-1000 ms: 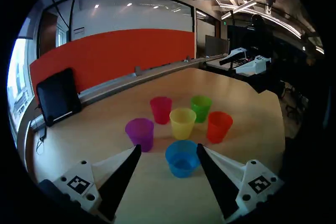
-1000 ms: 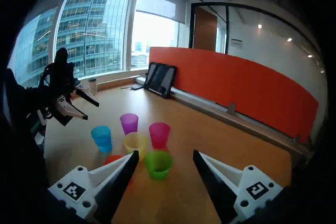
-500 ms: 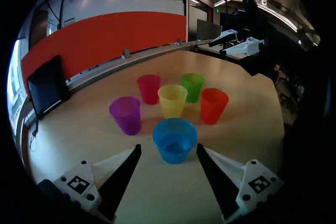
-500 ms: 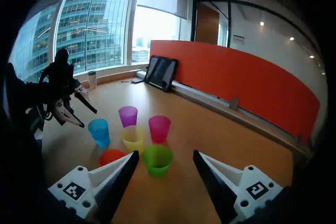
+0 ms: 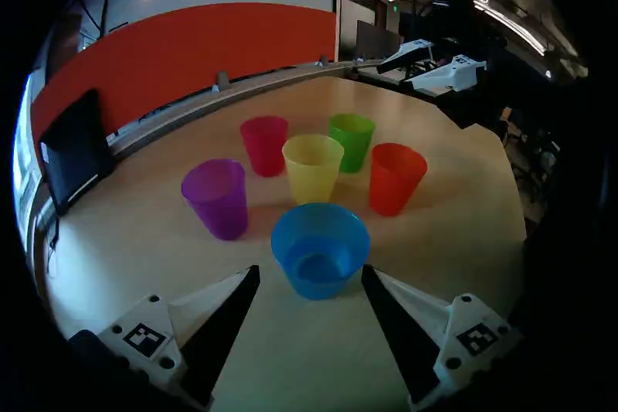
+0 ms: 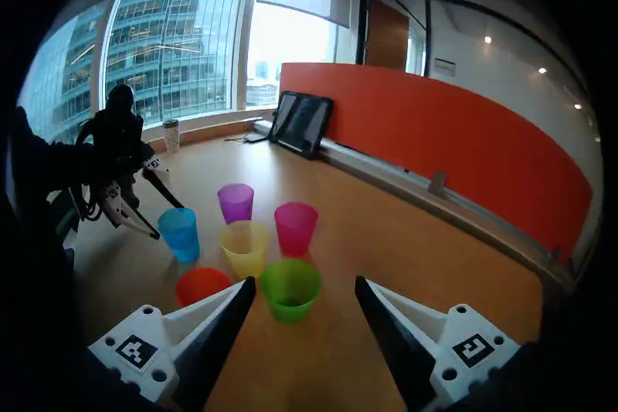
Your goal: Pour water
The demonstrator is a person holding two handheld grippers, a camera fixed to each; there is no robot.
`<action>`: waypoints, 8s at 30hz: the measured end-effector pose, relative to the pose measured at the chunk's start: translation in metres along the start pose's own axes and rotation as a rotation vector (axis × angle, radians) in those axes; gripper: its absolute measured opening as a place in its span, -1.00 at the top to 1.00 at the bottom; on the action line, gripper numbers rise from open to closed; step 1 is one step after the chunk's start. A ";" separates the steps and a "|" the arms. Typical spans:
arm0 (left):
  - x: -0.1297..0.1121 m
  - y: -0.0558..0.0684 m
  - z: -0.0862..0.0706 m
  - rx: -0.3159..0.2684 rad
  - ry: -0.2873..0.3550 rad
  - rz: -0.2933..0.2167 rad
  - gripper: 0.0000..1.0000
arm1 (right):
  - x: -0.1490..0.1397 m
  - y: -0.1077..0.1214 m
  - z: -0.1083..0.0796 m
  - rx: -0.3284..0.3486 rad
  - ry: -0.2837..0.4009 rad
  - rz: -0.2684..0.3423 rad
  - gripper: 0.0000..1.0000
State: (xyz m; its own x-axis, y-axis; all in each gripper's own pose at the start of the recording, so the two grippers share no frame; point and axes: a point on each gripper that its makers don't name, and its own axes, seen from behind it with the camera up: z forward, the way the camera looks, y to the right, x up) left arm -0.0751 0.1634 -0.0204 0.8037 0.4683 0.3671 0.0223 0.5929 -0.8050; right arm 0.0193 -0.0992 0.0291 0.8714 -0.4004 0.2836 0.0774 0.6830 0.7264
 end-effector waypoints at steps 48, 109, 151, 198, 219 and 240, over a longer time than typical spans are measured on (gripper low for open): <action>0.014 0.003 0.033 -0.040 0.006 0.009 -0.74 | -0.057 -0.015 0.057 0.075 -0.104 0.005 -1.00; 0.118 -0.041 -0.044 0.132 0.334 -0.038 -0.74 | 0.039 -0.020 0.045 0.002 0.104 -0.015 -0.82; 0.206 -0.051 -0.092 0.187 0.564 -0.018 -0.74 | 0.132 -0.045 0.011 0.000 0.355 -0.026 -0.83; 0.308 -0.031 -0.134 0.427 0.632 0.494 -0.74 | 0.137 -0.127 0.041 0.209 0.407 -0.051 -0.82; 0.329 -0.017 -0.144 0.525 0.561 0.777 -0.74 | 0.138 -0.150 0.051 0.262 0.401 -0.059 -0.81; 0.344 -0.008 -0.138 0.593 0.520 0.978 -0.74 | 0.140 -0.152 0.055 0.270 0.403 -0.058 -0.81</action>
State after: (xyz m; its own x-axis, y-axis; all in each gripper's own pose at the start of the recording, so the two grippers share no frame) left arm 0.2829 0.2291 0.0482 0.4749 0.6441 -0.5997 -0.8761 0.4103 -0.2531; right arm 0.1027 -0.2928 -0.0071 0.9917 -0.1281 0.0113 0.0496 0.4621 0.8854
